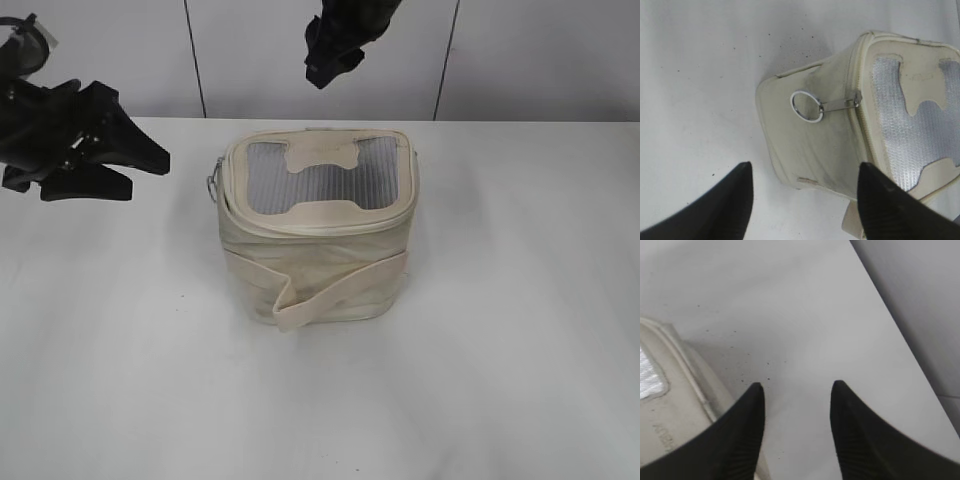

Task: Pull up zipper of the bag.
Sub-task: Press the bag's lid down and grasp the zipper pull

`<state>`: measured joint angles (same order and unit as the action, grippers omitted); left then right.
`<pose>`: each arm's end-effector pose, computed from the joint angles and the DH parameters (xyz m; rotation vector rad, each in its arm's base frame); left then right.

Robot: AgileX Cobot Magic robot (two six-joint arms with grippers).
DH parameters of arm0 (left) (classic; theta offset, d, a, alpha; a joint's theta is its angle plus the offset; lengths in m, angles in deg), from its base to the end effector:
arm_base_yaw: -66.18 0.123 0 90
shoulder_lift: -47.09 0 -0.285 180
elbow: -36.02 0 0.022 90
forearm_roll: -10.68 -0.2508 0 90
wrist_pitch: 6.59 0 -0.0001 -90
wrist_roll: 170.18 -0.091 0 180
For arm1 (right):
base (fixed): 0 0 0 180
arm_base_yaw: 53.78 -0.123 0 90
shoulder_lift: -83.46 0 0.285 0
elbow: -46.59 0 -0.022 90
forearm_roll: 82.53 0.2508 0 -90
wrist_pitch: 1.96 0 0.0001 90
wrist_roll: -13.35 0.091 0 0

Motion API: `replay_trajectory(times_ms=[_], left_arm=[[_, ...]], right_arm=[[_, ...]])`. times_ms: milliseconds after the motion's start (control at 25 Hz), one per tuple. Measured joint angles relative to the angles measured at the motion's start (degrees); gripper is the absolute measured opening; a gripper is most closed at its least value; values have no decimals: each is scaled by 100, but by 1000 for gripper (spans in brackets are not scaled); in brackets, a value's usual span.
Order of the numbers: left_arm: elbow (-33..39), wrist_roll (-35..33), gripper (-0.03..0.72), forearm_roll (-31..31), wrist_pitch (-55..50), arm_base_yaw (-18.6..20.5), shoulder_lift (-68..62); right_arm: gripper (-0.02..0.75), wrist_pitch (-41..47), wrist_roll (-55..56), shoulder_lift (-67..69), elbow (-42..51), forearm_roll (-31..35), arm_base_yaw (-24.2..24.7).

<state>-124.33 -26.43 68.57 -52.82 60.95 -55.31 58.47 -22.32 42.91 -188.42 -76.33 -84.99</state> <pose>0.3138 -0.0847 0.2239 0.0849 2.5865 -0.9679 0.4371 0.2748 0.2805 -1.3655 2.1218 0.1090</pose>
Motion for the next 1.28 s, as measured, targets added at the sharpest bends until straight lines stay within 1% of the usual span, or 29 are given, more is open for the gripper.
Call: replay_trajectory(times_ms=[120, 200, 240, 320, 720, 1000, 1280], left_arm=[[0, -2, 498, 31, -70, 0, 0], [0, -2, 498, 51, -170, 0, 0], [0, -2, 498, 57, -243, 0, 0], [0, -2, 498, 57, -392, 0, 0], [0, -2, 498, 61, -609, 0, 0], [0, -2, 498, 61, -620, 0, 0], [0, -2, 498, 61, -626, 0, 0]], right_arm=[[444, 293, -299, 0, -14, 514, -5], [529, 421, -405, 0, -14, 770, -5], [557, 435, -437, 0, -14, 846, -5], [582, 424, -533, 0, -14, 937, -5], [589, 493, -629, 247, -325, 1210, -5], [589, 770, -636, 485, -368, 1253, -5], [589, 762, -637, 713, -368, 1290, -5]])
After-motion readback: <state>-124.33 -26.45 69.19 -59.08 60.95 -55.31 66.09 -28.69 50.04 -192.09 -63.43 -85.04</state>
